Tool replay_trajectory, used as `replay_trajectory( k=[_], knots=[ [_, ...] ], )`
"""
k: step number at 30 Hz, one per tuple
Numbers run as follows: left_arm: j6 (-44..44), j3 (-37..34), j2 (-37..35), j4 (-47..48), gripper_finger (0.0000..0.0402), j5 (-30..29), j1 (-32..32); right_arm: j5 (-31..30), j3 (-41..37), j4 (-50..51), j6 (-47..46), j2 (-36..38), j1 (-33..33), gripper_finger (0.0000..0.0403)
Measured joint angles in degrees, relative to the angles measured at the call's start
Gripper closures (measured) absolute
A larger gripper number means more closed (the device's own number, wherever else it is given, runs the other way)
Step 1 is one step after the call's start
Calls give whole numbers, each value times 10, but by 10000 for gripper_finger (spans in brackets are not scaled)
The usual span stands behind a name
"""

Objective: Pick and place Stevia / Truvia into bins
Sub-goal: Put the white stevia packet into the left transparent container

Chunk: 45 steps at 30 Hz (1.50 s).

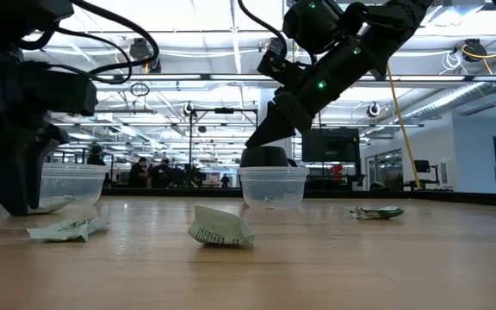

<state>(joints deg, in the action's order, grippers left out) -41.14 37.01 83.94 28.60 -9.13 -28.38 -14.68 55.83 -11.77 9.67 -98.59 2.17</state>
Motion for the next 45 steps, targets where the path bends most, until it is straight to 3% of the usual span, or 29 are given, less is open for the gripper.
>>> replay_trajectory(
  k=[4,10,17,24,29,35,41,45],
  knots=[
    [33,0,0,1,320,0,0,0,0,0,0,0,0,339],
    [31,0,0,0,392,-2,2,0,0,0,0,0,0,339],
    [61,54,1,34,397,-10,2,0,0,0,0,0,0,339],
    [62,206,1,292,398,-106,5,0,0,-4,0,0,0,339],
    [46,266,0,450,396,-165,22,0,0,-4,0,0,0,339],
    [70,230,0,492,395,-161,68,0,0,-4,0,0,0,339],
    [159,139,0,379,396,-87,115,0,0,-4,0,0,0,339],
    [191,95,0,335,399,-74,142,0,0,-4,2,0,0,339]
  ],
)
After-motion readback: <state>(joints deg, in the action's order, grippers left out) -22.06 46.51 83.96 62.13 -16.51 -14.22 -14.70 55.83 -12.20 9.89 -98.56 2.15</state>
